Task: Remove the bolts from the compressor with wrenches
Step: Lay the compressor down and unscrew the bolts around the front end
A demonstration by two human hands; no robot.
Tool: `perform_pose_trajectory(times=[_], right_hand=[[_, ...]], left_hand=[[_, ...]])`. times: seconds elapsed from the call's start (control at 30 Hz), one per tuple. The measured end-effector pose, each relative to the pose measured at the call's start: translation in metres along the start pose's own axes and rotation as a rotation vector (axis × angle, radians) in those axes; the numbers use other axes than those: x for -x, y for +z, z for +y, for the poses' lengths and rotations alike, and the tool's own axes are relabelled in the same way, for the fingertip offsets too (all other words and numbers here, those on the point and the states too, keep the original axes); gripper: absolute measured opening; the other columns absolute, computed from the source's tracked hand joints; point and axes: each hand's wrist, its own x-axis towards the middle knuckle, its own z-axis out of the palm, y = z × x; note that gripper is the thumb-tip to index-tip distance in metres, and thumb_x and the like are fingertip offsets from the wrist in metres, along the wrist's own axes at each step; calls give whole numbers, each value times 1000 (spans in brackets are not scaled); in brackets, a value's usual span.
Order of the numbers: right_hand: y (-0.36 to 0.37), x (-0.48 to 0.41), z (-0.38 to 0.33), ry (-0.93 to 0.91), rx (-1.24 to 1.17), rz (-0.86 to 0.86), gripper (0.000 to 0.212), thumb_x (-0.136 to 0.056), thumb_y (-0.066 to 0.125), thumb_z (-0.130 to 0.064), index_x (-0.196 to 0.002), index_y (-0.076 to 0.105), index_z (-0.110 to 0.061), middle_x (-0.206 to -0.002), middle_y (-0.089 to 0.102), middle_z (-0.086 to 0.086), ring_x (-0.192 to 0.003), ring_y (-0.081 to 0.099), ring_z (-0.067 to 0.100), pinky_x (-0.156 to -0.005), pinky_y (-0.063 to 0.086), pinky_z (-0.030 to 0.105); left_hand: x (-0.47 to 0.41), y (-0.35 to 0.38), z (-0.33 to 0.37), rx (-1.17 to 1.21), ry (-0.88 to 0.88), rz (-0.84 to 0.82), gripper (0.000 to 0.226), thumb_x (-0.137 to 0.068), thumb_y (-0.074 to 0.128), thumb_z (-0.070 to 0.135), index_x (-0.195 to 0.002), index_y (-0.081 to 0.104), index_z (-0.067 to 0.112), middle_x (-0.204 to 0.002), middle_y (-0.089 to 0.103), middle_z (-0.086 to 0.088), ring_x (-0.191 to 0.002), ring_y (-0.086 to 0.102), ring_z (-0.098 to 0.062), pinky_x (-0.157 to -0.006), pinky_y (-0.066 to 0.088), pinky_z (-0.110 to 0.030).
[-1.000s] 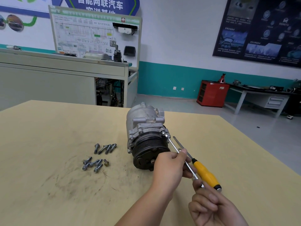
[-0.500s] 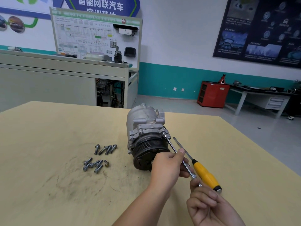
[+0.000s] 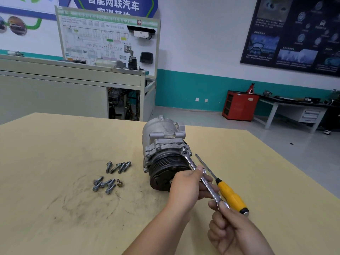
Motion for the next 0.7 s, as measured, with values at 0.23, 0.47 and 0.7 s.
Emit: perform_pose_trajectory(times=[0.23,0.47,0.7], right_hand=[[2,6,-14,214,-161,-234,71,-4,95,-17,-64,69,11,-39,36,7,-26,29,15,-28,33,25],[-4,3,-14,278,-181,-434,29,-81,71,-10,-92,64,16,-60,33,3,-55,32,17,-59,39,33],[11,3,-11,125,-168,-191,62,-3,94,-6,-54,59,1,-35,24,-3,-27,19,7,-25,28,20]], left_hand=[[-2,-2,0,20,-30,-33,39,-100,41,32,-76,62,10,-65,72,-5,-52,64,-11,-59,48,-20],[-3,-2,1,63,-42,-71,36,-101,39,30,-75,57,13,-65,72,-5,-49,62,-10,-62,46,-23],[-4,-2,-3,136,-92,-79,35,-101,37,34,-85,57,10,-62,70,-5,-49,62,-14,-56,46,-25]])
